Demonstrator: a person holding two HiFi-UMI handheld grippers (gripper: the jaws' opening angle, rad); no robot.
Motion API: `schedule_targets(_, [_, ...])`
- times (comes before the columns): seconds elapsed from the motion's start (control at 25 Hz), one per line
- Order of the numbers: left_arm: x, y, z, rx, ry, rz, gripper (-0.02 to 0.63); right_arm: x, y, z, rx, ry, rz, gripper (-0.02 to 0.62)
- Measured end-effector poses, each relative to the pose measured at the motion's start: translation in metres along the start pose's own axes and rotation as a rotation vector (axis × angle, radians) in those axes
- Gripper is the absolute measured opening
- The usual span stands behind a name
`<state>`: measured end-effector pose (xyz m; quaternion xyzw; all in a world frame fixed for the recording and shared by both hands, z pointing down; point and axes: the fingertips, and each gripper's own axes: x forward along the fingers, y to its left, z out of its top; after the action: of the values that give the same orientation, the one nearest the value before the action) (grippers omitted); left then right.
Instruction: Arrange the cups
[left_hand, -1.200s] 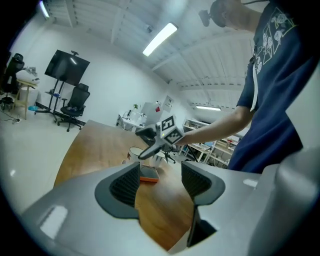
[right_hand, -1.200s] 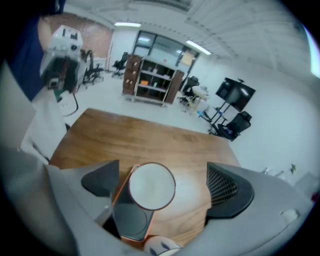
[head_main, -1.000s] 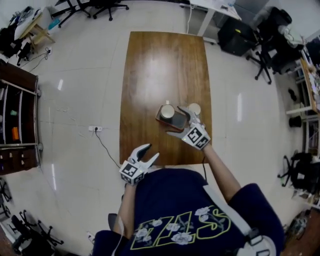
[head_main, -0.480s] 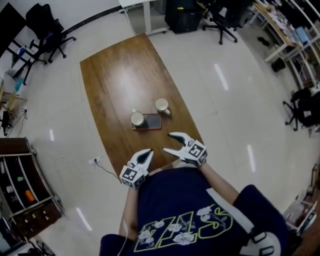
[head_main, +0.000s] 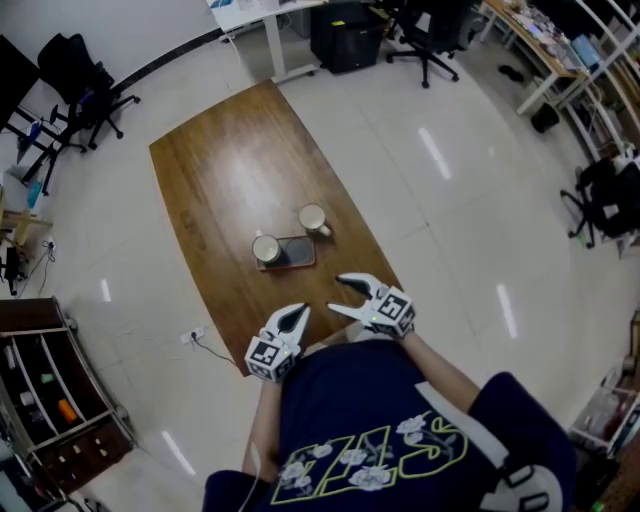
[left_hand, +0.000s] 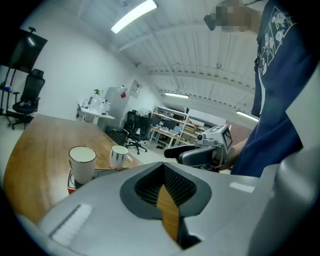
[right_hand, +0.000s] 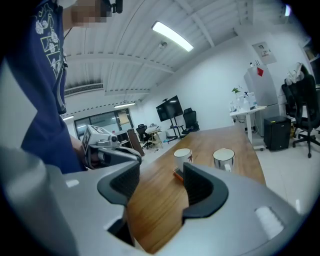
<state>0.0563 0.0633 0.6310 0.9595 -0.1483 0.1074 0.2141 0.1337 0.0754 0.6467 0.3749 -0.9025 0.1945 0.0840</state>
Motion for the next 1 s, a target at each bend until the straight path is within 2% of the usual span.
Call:
schedule_targets(0.12, [0.0, 0.001, -0.007, -0.008, 0.005, 0.01, 0.0, -0.001, -0.005, -0.007, 0.0, 0.021, 0.006, 0.267])
schedule_targets(0.24, [0.0, 0.001, -0.012, -0.016, 0.01, 0.02, 0.0, 0.005, -0.026, -0.005, -0.02, 0.088, -0.02, 0.275])
schedule_targets(0.4, [-0.005, 0.004, -0.014, -0.037, 0.0, 0.054, 0.0, 0.028, -0.08, 0.008, -0.081, 0.253, -0.103, 0.368])
schedule_targets(0.6, [-0.03, 0.019, -0.015, -0.086, -0.04, 0.147, 0.002, 0.078, -0.154, 0.014, -0.174, 0.457, -0.156, 0.418])
schedule_targets(0.8, [-0.054, 0.019, -0.002, -0.146, -0.094, 0.252, 0.002, 0.128, -0.211, -0.008, -0.24, 0.64, -0.151, 0.45])
schedule_targets(1.0, [-0.067, 0.014, -0.01, -0.196, -0.124, 0.328, 0.002, 0.14, -0.236, -0.037, -0.267, 0.781, -0.187, 0.459])
